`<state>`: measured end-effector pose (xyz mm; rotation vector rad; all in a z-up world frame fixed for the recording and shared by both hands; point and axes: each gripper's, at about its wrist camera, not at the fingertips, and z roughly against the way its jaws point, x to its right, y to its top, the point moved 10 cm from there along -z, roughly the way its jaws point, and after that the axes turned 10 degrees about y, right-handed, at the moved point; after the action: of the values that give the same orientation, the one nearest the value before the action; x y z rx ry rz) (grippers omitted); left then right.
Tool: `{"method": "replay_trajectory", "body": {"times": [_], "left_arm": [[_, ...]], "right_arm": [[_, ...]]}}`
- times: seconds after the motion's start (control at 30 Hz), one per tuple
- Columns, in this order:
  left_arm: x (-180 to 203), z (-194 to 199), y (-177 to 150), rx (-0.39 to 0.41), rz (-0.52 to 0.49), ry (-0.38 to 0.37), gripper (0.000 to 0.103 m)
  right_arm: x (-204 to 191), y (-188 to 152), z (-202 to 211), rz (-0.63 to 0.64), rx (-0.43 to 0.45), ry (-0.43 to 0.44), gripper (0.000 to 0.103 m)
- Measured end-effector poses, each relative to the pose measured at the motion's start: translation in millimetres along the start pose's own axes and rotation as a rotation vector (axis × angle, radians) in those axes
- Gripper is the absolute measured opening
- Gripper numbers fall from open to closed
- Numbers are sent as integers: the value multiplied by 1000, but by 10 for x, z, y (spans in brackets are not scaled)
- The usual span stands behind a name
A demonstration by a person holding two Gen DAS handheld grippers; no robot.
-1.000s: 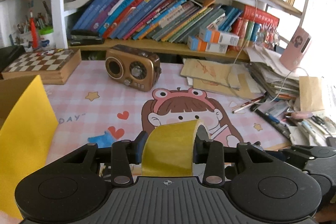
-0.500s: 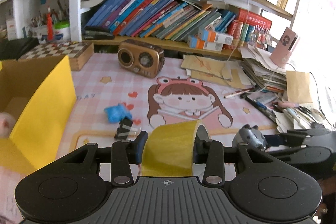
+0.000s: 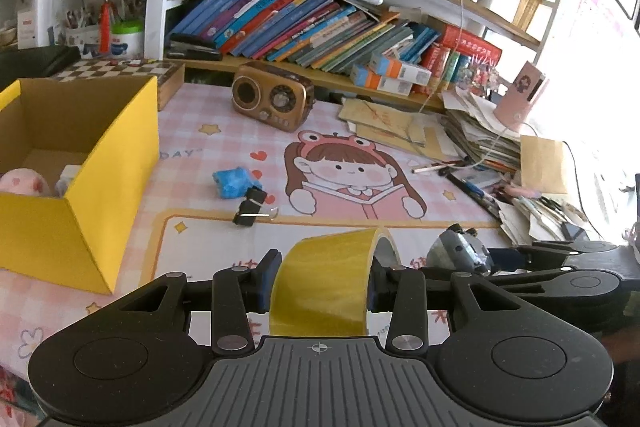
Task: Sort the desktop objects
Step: 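Carry the tape roll and toy car toward the yellow box with both tools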
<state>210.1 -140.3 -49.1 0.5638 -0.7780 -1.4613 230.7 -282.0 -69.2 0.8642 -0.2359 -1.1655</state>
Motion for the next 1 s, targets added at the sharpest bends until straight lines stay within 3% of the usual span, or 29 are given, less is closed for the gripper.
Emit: {"method": "replay_trajectory", "body": {"times": [1.0], "left_arm": [[-1166, 857, -653, -34, 44, -50, 39]], "right_arm": [[-1623, -719, 84, 5, -43, -7, 61]]}}
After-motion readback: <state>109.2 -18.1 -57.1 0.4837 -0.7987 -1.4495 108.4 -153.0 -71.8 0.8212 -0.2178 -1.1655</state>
